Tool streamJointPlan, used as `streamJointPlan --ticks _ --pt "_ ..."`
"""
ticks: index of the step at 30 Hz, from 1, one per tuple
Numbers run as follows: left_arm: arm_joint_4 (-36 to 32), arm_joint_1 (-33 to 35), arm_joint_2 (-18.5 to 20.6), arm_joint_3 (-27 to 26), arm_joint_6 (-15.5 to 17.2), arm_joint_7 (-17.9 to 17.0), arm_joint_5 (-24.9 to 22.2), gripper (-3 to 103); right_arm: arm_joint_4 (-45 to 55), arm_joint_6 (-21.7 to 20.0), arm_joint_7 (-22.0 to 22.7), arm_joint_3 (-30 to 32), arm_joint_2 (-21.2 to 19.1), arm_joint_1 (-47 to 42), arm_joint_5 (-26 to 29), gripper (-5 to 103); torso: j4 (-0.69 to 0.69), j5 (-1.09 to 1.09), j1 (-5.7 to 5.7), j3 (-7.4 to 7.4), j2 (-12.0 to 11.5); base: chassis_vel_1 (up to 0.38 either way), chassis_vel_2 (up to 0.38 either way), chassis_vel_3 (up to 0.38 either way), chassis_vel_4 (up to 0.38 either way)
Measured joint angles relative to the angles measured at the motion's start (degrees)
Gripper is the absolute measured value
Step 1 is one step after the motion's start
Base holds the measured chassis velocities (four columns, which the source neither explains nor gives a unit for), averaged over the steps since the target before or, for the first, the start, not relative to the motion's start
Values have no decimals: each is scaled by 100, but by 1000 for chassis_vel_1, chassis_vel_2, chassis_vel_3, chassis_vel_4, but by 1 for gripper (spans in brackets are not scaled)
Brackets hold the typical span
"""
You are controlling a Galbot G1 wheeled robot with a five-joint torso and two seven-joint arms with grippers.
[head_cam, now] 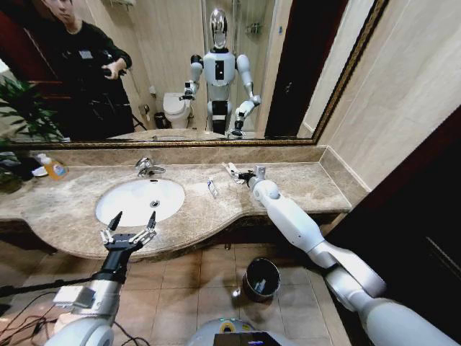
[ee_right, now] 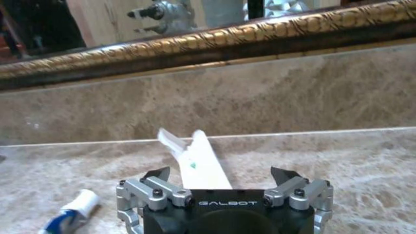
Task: Pick up the trash from the sink and place it in the trash bin.
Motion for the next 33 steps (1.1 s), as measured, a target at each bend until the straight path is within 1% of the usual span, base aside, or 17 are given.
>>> streamJointPlan --ticks 15,16,17,18,19,21,23,24,26,27,29,30,32,33 --pt "0 0 0 0 0 0 0 100 -158 34 -136 162 -30 -208 -32 100 0 0 0 0 0 0 0 0 0" --pt "0 0 0 0 0 0 0 100 -162 35 -150 168 -27 -214 -39 103 0 0 0 0 0 0 0 0 0" --pt "0 0 0 0 0 0 0 100 -164 35 -162 172 -25 -217 -45 103 0 0 0 0 0 0 0 0 0" --pt "0 0 0 0 0 0 0 100 -165 44 -167 165 -26 -218 -64 96 0 0 0 0 0 0 0 0 0" --pt "0 0 0 0 0 0 0 100 -162 60 -176 145 -34 -223 -83 93 0 0 0 0 0 0 0 0 0" --pt "0 0 0 0 0 0 0 100 -158 63 -184 135 -38 -227 -90 93 0 0 0 0 0 0 0 0 0" --pt "0 0 0 0 0 0 0 100 -142 69 -195 111 -40 -245 -114 84 0 0 0 0 0 0 0 0 0" --pt "0 0 0 0 0 0 0 100 -142 69 -195 111 -40 -245 -114 84 0 0 0 0 0 0 0 0 0" --pt "0 0 0 0 0 0 0 100 -141 84 -196 104 -28 -260 -150 77 0 1 0 0 0 0 0 0 0" --pt "0 0 0 0 0 0 0 100 -141 84 -196 104 -28 -260 -150 77 0 1 0 0 0 0 0 0 0" --pt "0 0 0 0 0 0 0 100 -152 100 -200 103 -19 -261 -177 69 0 0 0 0 0 0 0 0 0" --pt "0 0 0 0 0 0 0 100 -152 100 -200 103 -19 -261 -177 69 0 0 0 0 0 0 0 0 0" --pt "0 0 0 0 0 0 0 100 -174 112 -205 104 -17 -254 -187 61 0 0 0 0 0 0 0 0 0" --pt "0 0 0 0 0 0 0 100 -174 112 -205 104 -17 -254 -187 61 0 0 0 0 0 0 0 0 0"
